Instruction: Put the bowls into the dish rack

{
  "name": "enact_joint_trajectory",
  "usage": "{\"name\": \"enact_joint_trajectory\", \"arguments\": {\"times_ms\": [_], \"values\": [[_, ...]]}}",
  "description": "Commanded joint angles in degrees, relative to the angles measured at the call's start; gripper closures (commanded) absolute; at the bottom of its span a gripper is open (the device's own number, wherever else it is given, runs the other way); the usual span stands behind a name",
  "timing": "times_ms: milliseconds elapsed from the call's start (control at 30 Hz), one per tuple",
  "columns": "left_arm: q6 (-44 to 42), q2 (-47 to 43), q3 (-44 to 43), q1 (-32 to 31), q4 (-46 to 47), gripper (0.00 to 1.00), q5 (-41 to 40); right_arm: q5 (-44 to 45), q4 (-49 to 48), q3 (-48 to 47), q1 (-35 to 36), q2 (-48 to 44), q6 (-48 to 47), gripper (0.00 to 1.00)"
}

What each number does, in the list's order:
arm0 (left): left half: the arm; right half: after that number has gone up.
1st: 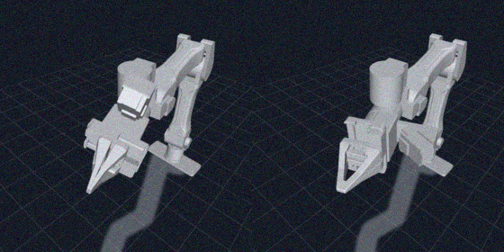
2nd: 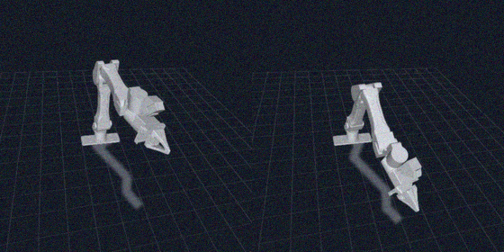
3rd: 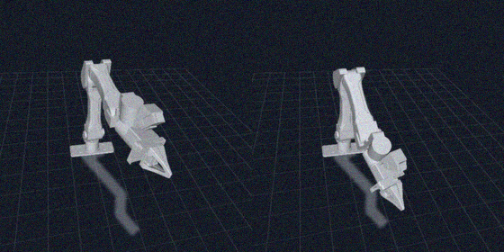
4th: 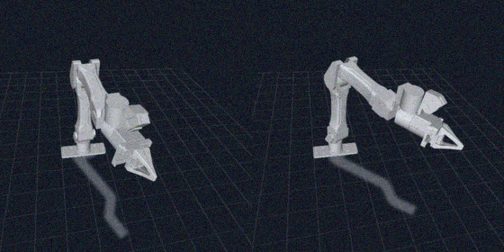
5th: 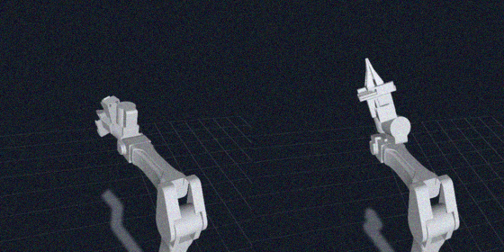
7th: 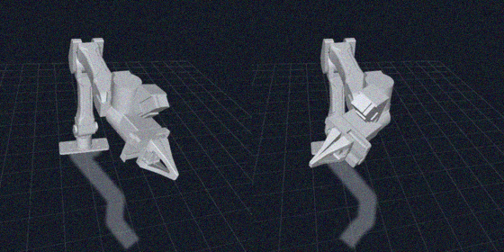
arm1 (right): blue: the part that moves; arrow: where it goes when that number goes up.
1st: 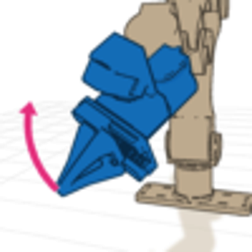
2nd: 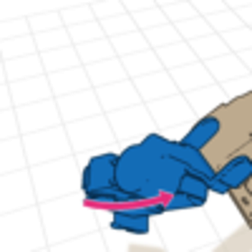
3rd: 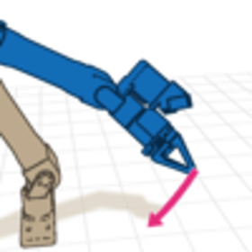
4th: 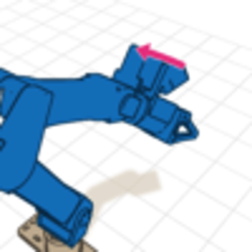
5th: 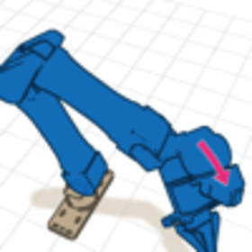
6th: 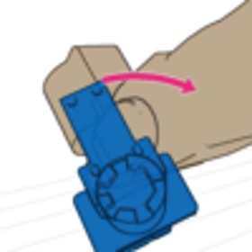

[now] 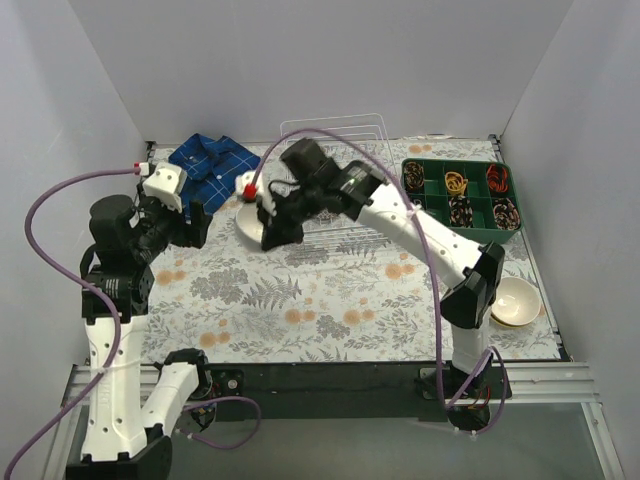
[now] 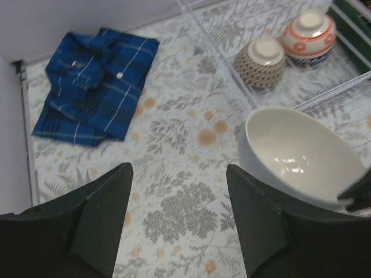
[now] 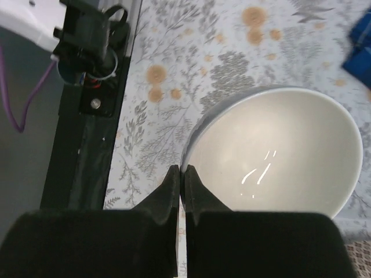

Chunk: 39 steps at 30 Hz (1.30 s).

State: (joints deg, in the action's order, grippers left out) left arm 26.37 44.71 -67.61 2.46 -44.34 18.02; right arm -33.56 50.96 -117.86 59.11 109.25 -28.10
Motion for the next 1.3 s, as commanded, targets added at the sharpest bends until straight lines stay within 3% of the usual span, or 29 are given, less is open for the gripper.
{"name": "enact_joint_trajectory", "arguments": {"times_ms": [0, 33, 67, 133, 200, 233, 300, 400, 433, 467, 500, 633, 800, 1267], "values": [[-1.59, 6.34, -3.75, 0.27, 8.55, 0.41, 12.46, -15.52, -4.62, -4.75, -11.90, -0.27, 9.62, 0.99], [-1.41, 9.58, -4.45, 0.27, 9.61, 0.46, 15.78, -17.66, -5.77, -4.31, -13.57, -0.09, 11.55, 0.99], [-0.54, 11.26, -5.15, 0.18, 11.88, 0.71, 17.03, -20.20, -7.35, -3.70, -16.80, 0.17, 14.97, 0.99], [1.04, 14.77, -7.35, 0.18, 14.18, 1.00, 19.15, -28.12, -13.14, 0.06, -19.99, 0.35, 19.64, 0.99], [2.28, 20.40, -10.15, -0.96, 16.12, 1.00, 19.60, -35.21, -18.85, 3.59, -24.29, 0.52, 29.08, 0.99], [1.76, 22.25, -11.21, -1.66, 16.12, 1.00, 19.34, -37.69, -26.62, 6.74, -25.79, 0.96, 32.98, 0.99], [-0.96, 27.52, -13.24, -6.93, 15.95, 1.00, 15.57, -44.62, -35.97, 9.57, -29.31, 3.23, 46.29, 0.99], [-6.65, 32.70, -15.17, -13.69, 16.12, 1.00, 11.17, -48.95, -48.47, 9.15, -32.39, 8.93, 55.23, 0.99], [-7.73, 34.03, -15.70, -15.19, 16.12, 1.00, 10.55, -51.06, -50.41, 8.45, -33.70, 10.35, 62.30, 0.99], [-8.78, 35.26, -16.58, -17.73, 16.21, 1.00, 10.02, -51.51, -59.05, 8.35, -34.32, 11.50, 65.77, 0.99], [-9.92, 37.62, -17.19, -18.97, 16.21, 1.00, 8.54, -51.26, -60.00, 7.83, -34.94, 13.16, 67.54, 0.99], [-10.29, 42.46, -20.27, -22.93, 16.30, 1.00, 6.94, -52.13, -63.00, 6.51, -36.96, 15.90, 70.28, 0.99], [-13.36, 44.85, -19.23, -25.22, 16.04, 1.00, 6.50, -52.22, -72.21, 11.95, -37.67, 17.13, 77.04, 0.99], [-22.67, 45.03, -9.29, -27.95, 15.60, 1.00, 3.08, -51.08, -72.76, 8.00, -37.75, 26.54, 77.40, 0.99]]}}
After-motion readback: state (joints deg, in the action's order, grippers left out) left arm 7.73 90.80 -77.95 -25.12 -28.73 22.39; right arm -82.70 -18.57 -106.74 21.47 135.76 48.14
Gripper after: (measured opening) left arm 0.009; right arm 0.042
